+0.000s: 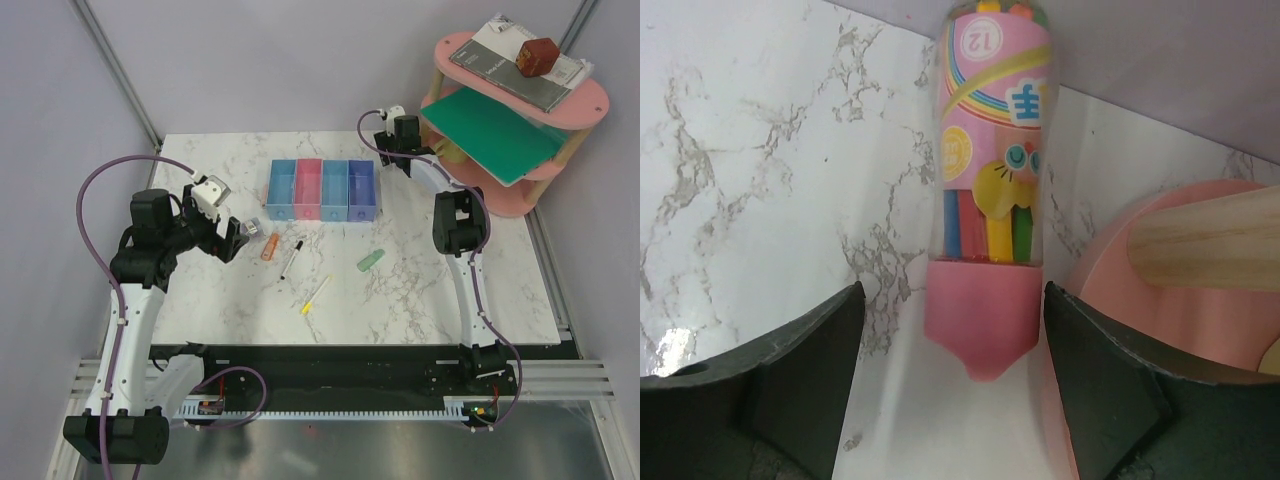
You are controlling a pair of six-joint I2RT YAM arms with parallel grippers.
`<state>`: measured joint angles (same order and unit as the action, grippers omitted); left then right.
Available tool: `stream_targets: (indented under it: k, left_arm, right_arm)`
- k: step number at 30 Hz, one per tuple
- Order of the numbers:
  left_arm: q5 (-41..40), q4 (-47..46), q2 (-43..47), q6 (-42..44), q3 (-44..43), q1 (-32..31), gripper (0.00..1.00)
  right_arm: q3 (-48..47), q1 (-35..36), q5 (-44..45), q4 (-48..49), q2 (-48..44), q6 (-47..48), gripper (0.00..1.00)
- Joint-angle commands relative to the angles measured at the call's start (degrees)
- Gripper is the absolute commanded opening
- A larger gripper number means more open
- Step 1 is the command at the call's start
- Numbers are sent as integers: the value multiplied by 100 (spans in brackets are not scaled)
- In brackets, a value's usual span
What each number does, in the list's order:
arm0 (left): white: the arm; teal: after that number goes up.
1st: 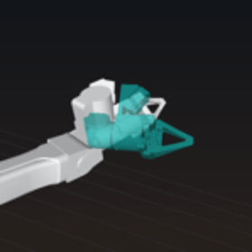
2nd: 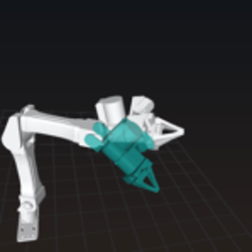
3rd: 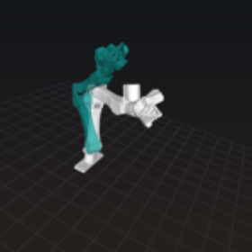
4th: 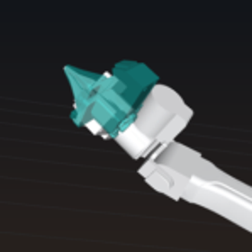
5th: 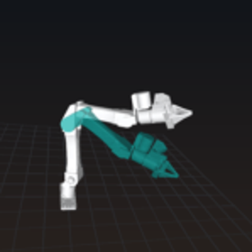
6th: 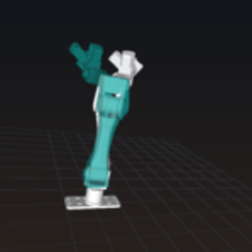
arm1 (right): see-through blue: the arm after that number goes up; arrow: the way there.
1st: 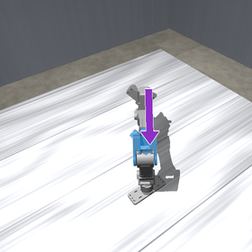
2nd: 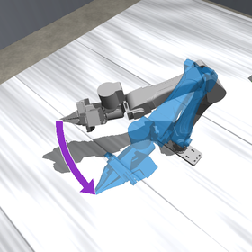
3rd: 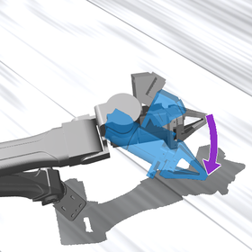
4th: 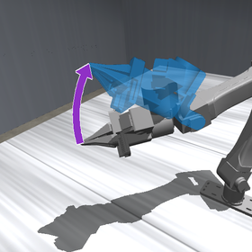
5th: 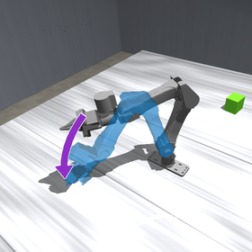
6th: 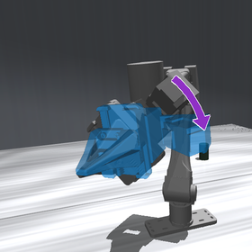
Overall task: Sort the stationery into containers
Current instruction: Pick up the stationery from the corner of the board.
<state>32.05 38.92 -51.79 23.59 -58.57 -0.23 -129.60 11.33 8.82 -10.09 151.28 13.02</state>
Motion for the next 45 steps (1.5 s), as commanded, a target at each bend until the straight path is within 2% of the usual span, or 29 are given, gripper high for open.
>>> stream_targets:
  k: [1, 6, 11, 15, 16, 19, 22, 31, 40, 45]
  left_arm:
    - [-15, -60, 46, -162, -278, 14, 100]
    - [-24, -60, 2, -153, -287, 5, 100]
    - [11, -68, -68, -153, -349, 14, 100]
    - [73, -77, -86, -162, -375, 14, 100]
    - [73, -68, -94, -153, -375, 14, 100]
    - [99, -68, -77, -110, -375, 14, 100]
    - [134, -33, -24, 13, -384, 14, 100]
    - [556, 125, 19, 40, -524, 5, 100]
    - [715, 169, 432, -22, -507, 14, 100]
    - [785, 248, 748, -74, -498, 14, 100]
  right_arm:
    - [-303, -35, -73, 130, 173, -159, 78]
    - [-347, -43, -47, 182, 270, -212, 71]
    - [-355, -43, -3, 157, 270, -291, 58]
    - [-294, -43, 67, 130, 217, -317, 38]
    - [-294, -35, 102, 130, 217, -317, 28]
    - [-154, -35, 94, 86, 95, -300, 21]
    - [302, -35, -29, 77, -282, -274, 19]
    - [2718, -35, -337, 77, -2442, -177, 17]
    - [4248, -35, -416, -292, -4245, -264, 19]
    - [4681, -26, -503, -678, -4967, -273, 20]
